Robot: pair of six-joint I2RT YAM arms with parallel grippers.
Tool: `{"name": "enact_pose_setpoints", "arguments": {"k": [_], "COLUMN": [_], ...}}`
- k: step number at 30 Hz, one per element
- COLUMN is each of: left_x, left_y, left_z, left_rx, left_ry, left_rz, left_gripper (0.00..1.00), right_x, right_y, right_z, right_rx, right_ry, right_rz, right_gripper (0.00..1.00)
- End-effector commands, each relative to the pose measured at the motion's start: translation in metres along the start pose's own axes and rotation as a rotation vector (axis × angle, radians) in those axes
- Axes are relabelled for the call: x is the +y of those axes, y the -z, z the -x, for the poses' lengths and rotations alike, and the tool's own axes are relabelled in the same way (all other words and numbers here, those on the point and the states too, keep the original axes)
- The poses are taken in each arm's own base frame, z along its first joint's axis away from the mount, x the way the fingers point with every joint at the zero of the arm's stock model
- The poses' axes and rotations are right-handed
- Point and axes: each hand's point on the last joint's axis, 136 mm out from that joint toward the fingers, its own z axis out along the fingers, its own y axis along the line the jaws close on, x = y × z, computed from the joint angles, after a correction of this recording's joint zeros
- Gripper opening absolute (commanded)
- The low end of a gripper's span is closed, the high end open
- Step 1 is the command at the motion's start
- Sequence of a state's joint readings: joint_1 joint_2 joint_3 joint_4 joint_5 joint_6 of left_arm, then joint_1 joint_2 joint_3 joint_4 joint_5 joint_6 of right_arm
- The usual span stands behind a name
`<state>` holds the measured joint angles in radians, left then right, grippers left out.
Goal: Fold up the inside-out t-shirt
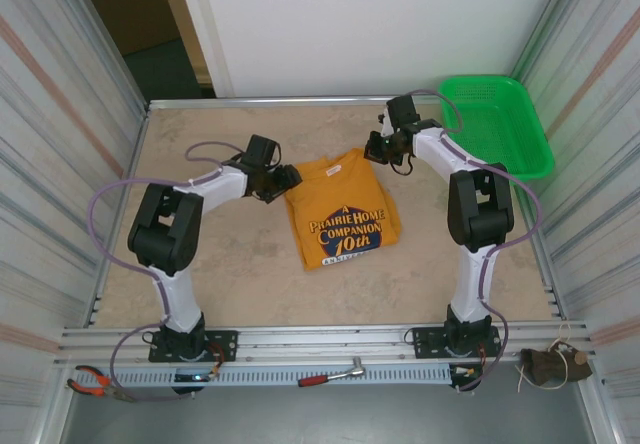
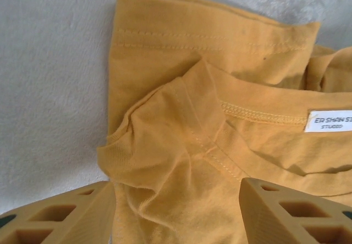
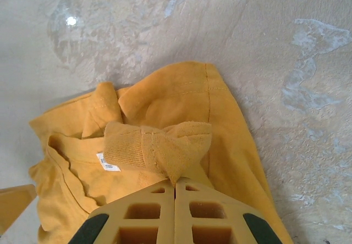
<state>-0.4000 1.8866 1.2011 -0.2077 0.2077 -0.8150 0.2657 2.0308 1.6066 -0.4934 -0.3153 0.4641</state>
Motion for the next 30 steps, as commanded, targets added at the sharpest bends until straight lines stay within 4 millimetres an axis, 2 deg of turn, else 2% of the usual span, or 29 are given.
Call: {"name": "enact_pose_setpoints", "arguments": {"k": [1,3,5,9,10,14,17,20,25,26,27,28,30], "left_x": [-0.001,-0.003,-0.004,-0.005,-0.005,-0.012,-0.013,-0.004,0.010,0.015,0.019,0.022,0.027], "left_y": [-0.008,-0.010,-0.012,-0.011,-0.008,0.013,0.022,0.016,-0.003,-0.008,-0.014,-0.018,-0.023], "left_z": [-0.003,-0.002,0.000,0.006,0.008,0.023,0.037,0.044,0.050,0.050,0.050,0.051,0.053], "left_rx": [0.013,0.010,0.006,-0.010,-0.016,-0.094,-0.159,-0.164,-0.172,-0.169,-0.163,-0.160,-0.157], "left_ry": [0.017,0.015,0.011,-0.013,-0.018,-0.064,-0.096,-0.109,-0.093,-0.082,-0.071,-0.060,-0.041], "left_rz": [0.012,0.010,0.011,0.020,0.024,0.023,0.024,0.043,0.061,0.072,0.080,0.082,0.085], "left_gripper": [0.58,0.51,0.39,0.04,0.00,0.00,0.00,0.00,0.00,0.00,0.03,0.16,0.53], "right_x": [0.004,0.003,0.004,0.005,0.006,0.010,0.009,0.002,-0.009,-0.011,-0.010,-0.011,-0.007], "right_y": [0.001,0.000,0.001,0.002,0.003,0.009,0.005,-0.011,-0.048,-0.055,-0.060,-0.061,-0.051], "right_z": [0.012,0.012,0.012,0.013,0.013,0.019,0.027,0.030,0.029,0.028,0.028,0.028,0.029], "right_rx": [-0.024,-0.023,-0.024,-0.027,-0.029,-0.049,-0.056,-0.040,0.003,0.014,0.023,0.030,0.025], "right_ry": [-0.019,-0.020,-0.021,-0.019,-0.017,-0.017,-0.025,-0.053,-0.110,-0.118,-0.123,-0.127,-0.122], "right_rz": [0.021,0.020,0.023,0.026,0.028,0.039,0.039,0.035,0.045,0.049,0.056,0.060,0.068], "right_gripper": [0.00,0.00,0.00,0.00,0.00,0.00,0.00,0.00,0.00,0.04,0.16,0.29,0.47]}}
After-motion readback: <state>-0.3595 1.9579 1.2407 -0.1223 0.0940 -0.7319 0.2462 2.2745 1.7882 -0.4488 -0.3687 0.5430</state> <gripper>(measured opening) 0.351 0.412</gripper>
